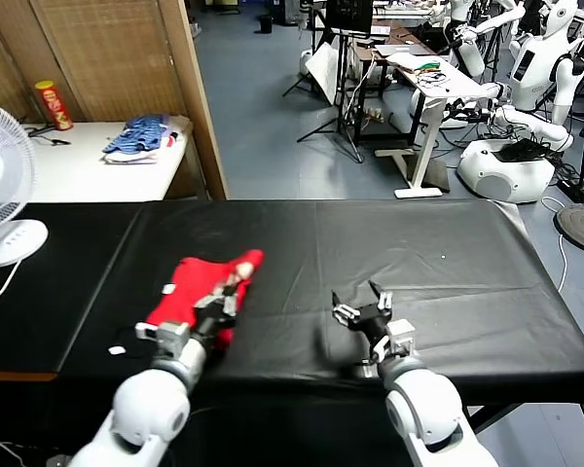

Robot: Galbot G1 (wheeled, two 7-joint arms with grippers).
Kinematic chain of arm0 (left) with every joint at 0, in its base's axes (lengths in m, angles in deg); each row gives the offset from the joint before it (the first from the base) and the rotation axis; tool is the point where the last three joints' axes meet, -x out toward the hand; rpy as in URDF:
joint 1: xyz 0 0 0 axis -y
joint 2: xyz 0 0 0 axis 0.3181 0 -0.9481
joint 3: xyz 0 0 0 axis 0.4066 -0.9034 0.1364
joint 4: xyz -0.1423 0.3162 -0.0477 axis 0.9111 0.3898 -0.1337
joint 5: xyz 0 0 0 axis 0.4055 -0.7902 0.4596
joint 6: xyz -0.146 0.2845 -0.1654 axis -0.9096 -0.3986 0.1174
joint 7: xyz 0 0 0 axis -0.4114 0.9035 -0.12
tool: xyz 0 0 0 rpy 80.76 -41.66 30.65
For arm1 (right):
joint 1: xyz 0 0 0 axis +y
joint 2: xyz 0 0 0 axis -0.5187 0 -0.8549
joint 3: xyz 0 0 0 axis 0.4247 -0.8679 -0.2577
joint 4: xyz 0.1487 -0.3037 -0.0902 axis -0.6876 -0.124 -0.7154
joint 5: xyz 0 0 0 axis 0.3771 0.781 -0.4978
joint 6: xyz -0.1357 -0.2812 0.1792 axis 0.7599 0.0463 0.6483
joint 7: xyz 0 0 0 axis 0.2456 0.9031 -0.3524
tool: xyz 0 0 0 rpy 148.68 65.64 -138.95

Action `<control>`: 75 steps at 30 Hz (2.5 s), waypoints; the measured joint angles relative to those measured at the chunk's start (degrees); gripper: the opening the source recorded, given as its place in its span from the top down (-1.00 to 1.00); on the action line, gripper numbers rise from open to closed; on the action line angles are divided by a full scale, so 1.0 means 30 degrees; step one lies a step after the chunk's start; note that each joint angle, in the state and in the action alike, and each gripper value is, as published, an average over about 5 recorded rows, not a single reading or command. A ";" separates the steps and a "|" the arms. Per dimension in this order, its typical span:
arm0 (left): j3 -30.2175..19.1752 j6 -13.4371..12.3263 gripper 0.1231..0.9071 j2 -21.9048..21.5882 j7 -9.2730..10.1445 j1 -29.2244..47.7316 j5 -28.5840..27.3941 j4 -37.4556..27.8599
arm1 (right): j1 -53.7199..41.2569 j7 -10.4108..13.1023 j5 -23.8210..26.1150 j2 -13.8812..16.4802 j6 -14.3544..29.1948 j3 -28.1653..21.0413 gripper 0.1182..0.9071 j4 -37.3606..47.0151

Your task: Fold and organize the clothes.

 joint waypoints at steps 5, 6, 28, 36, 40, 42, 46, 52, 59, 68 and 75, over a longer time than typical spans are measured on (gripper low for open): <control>-0.0423 -0.1409 0.18 0.0080 -0.1270 0.0078 -0.0431 -0.0236 | -0.0377 -0.0951 -0.0909 0.0093 -0.0769 -0.0533 -0.72 0.0373; -0.0413 -0.1589 0.05 0.0033 -0.1500 0.0096 -0.0288 -0.0207 | -0.0468 -0.1048 -0.1162 0.0083 -0.0940 -0.0656 -0.72 0.0458; 0.1207 -0.2570 -0.72 -0.0430 -0.1538 -0.1291 0.0768 0.0796 | -0.4281 0.0334 -0.5157 -0.2521 -0.0936 -0.3372 0.10 0.6004; 0.1448 -0.3267 -0.72 -0.0613 -0.1131 -0.1547 0.0708 0.0484 | -0.5669 -0.2470 -0.0845 -0.1463 0.1503 -0.3583 0.91 0.7061; 0.1524 -0.4012 -0.72 -0.0816 -0.0998 -0.1716 0.0647 0.0065 | -0.5706 -0.3495 0.1272 -0.0424 0.3104 -0.3402 0.51 0.6853; 0.1630 -0.4515 -0.72 -0.0951 -0.1063 -0.1877 0.0642 -0.0159 | -0.5379 -0.3535 0.2004 0.0129 0.3875 -0.3196 0.22 0.6483; 0.1735 -0.5499 -0.72 -0.1104 -0.0826 -0.2189 0.0587 -0.0591 | -0.3937 -0.3077 0.2937 0.1103 0.4898 -0.2531 -0.33 0.5113; 0.1782 -0.5046 -0.72 -0.1490 0.0022 -0.2694 0.0535 -0.0463 | -0.0368 -0.1489 0.2806 0.1732 0.5986 -0.0834 -0.71 0.1869; 0.2396 -0.4912 -0.72 -0.2489 0.0442 -0.4105 0.0748 0.0673 | 0.5067 0.0098 0.1988 0.1697 0.6944 0.1433 -0.72 -0.1839; 0.3957 -0.5510 -0.72 -0.3084 0.0701 -0.7792 0.1090 0.2103 | 1.0339 0.1803 0.1303 0.1355 0.6949 0.3661 -0.72 -0.5300; 0.5785 -0.4983 -0.72 -0.3059 0.1688 -1.1354 0.3207 0.3316 | 1.3407 0.2891 0.1351 0.1341 0.5567 0.3745 -0.72 -0.6991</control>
